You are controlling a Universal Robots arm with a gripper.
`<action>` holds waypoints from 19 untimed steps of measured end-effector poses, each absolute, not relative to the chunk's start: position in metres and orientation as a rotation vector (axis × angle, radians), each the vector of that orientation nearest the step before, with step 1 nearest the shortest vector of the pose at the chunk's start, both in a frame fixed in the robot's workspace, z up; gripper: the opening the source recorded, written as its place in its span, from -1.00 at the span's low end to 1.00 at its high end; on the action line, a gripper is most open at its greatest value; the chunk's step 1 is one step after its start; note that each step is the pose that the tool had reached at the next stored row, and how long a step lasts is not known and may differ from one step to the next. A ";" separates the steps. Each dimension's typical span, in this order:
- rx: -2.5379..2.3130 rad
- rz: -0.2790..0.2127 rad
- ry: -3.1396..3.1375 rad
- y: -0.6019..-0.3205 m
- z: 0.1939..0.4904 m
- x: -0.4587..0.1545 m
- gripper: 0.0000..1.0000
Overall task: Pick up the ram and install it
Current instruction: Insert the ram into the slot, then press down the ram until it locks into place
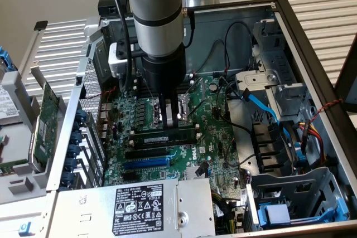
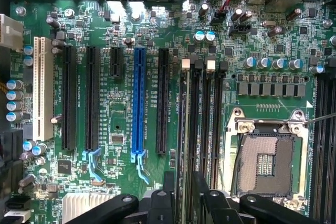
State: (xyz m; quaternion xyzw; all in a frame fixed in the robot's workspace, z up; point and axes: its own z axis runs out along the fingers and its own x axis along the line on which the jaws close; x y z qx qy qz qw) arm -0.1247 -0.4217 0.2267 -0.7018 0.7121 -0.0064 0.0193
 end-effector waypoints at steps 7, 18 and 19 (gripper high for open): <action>-2.178 -0.021 2.210 -0.422 0.237 -0.125 -0.44; -2.177 -0.023 2.209 -0.422 0.240 -0.125 -0.44; -2.177 -0.023 2.209 -0.422 0.241 -0.126 -0.44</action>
